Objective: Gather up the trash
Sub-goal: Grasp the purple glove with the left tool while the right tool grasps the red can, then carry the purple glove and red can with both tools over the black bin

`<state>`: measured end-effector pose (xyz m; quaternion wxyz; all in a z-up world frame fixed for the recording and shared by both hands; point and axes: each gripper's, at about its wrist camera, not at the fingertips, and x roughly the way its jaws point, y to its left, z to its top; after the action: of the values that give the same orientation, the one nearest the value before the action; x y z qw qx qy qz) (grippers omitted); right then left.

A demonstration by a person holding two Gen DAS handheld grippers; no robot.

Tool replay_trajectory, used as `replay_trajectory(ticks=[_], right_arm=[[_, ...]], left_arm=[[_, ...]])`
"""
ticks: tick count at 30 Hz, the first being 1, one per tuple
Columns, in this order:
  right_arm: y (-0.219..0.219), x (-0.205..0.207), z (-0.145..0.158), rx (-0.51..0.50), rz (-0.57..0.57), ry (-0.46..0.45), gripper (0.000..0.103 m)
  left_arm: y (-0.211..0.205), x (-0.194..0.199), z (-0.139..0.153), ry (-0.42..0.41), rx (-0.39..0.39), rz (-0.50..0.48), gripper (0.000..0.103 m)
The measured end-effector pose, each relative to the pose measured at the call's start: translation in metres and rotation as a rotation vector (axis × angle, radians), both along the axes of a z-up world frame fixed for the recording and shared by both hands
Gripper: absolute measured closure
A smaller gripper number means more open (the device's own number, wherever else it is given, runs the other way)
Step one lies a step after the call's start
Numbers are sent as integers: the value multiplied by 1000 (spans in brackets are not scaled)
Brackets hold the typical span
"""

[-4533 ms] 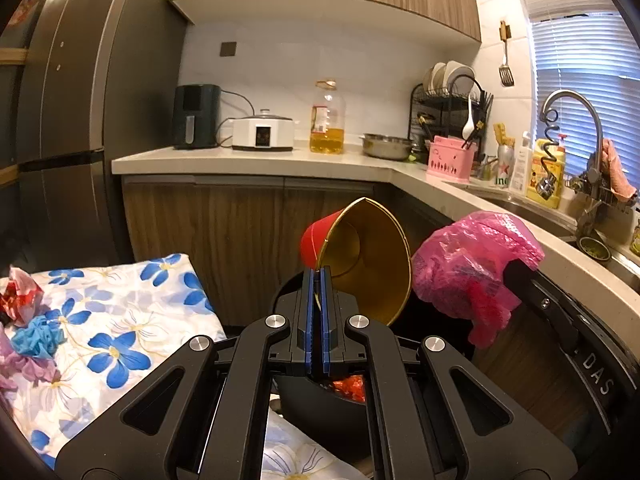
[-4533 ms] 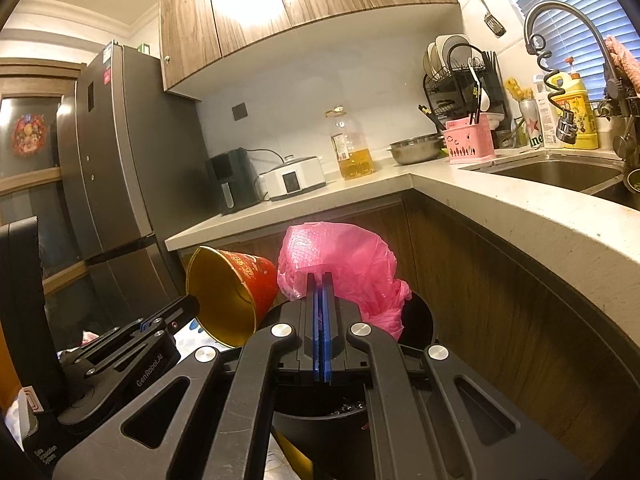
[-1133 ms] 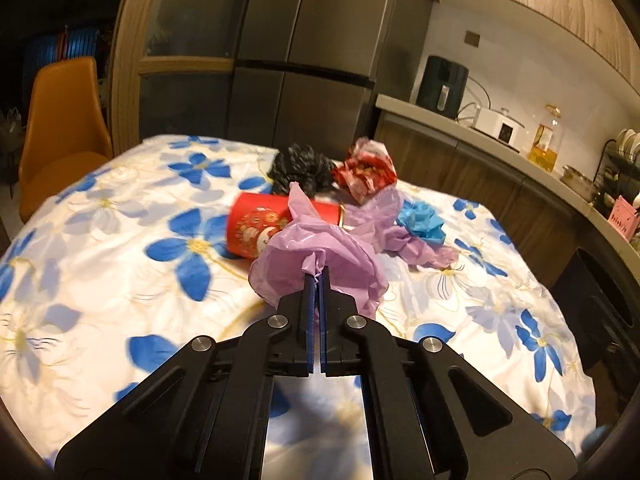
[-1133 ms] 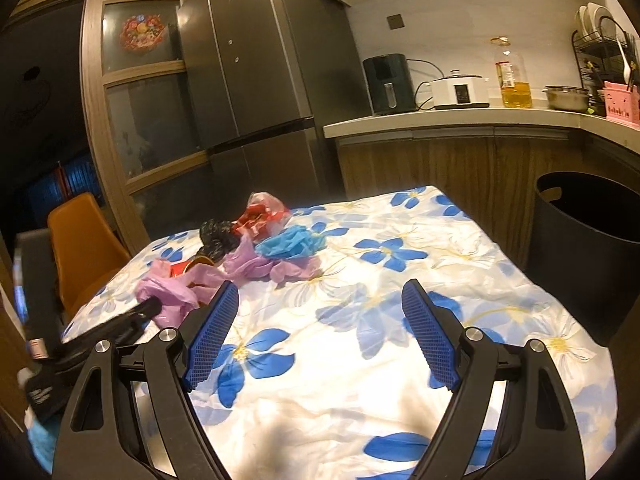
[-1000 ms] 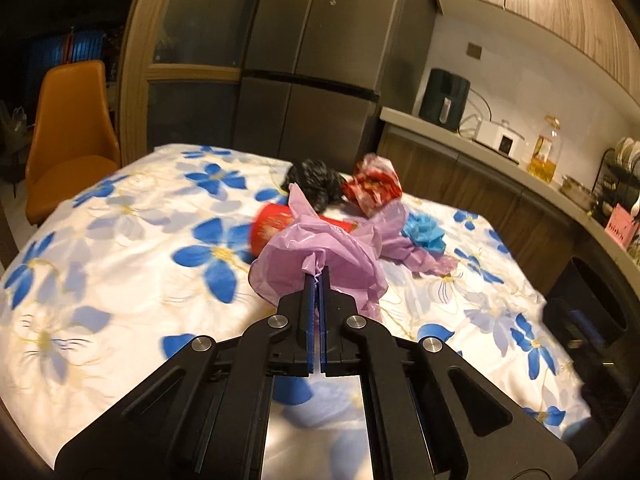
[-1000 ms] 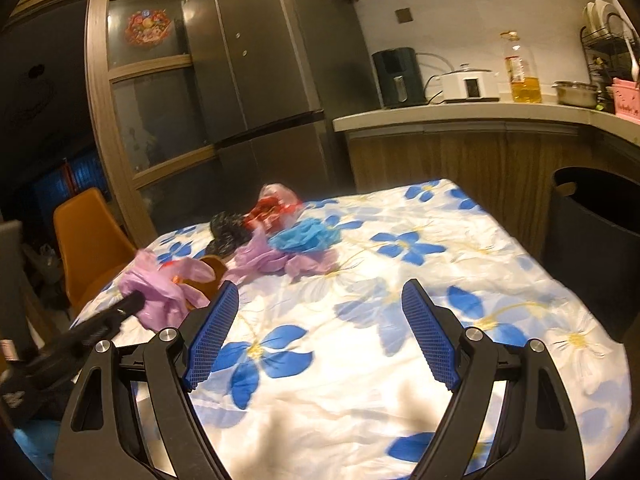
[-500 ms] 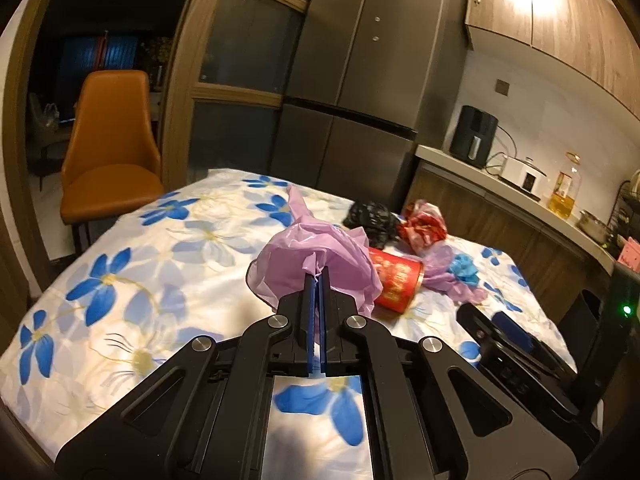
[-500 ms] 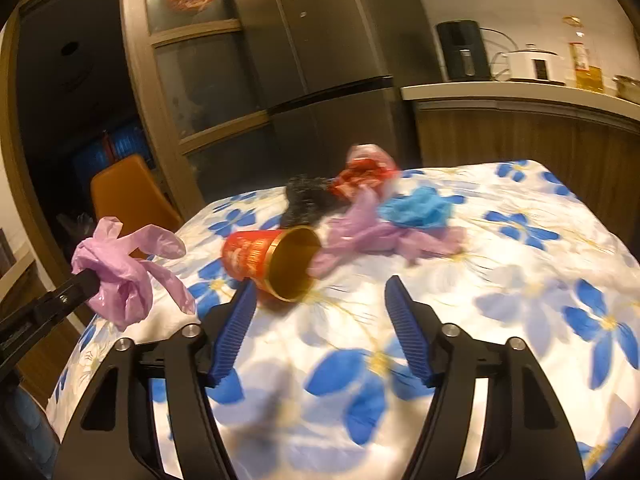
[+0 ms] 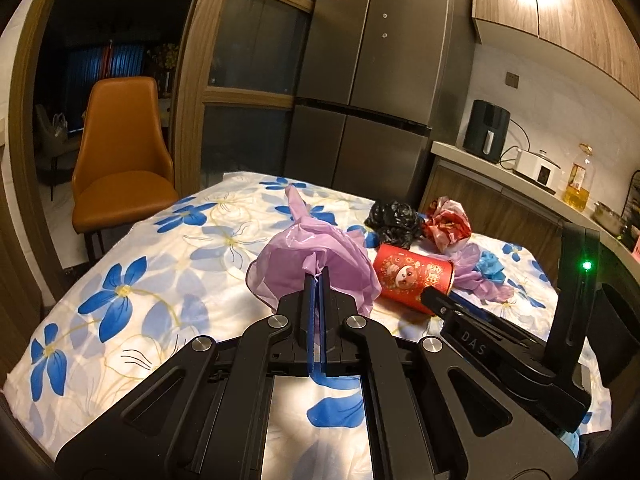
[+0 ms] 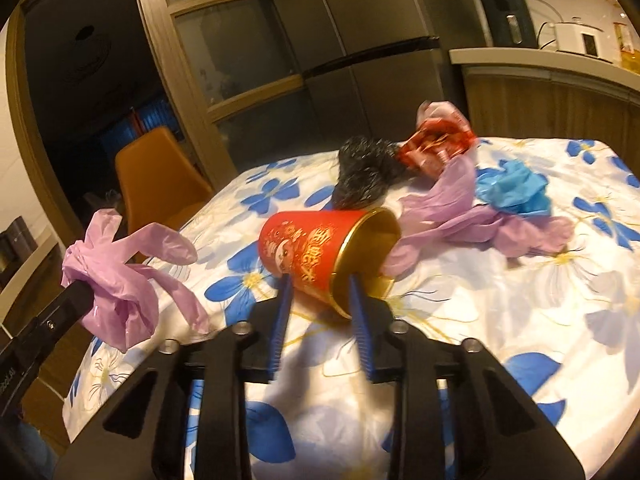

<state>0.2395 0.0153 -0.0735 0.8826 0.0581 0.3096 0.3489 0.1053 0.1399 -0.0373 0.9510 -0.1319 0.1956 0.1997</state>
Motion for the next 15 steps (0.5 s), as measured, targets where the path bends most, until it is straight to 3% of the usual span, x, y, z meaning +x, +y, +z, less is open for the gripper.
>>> replay_trajectory(ticks=[2, 5, 15], right_arm=[[3, 0, 1, -1, 17, 3, 91], [4, -4, 4, 9, 40, -16, 98], [-19, -34, 38, 76, 49, -122, 98]], left_arm=[[1, 1, -1, 2, -3, -2, 103], [0, 3, -1, 8, -5, -6, 103], [-8, 0, 5, -1, 8, -18, 103]])
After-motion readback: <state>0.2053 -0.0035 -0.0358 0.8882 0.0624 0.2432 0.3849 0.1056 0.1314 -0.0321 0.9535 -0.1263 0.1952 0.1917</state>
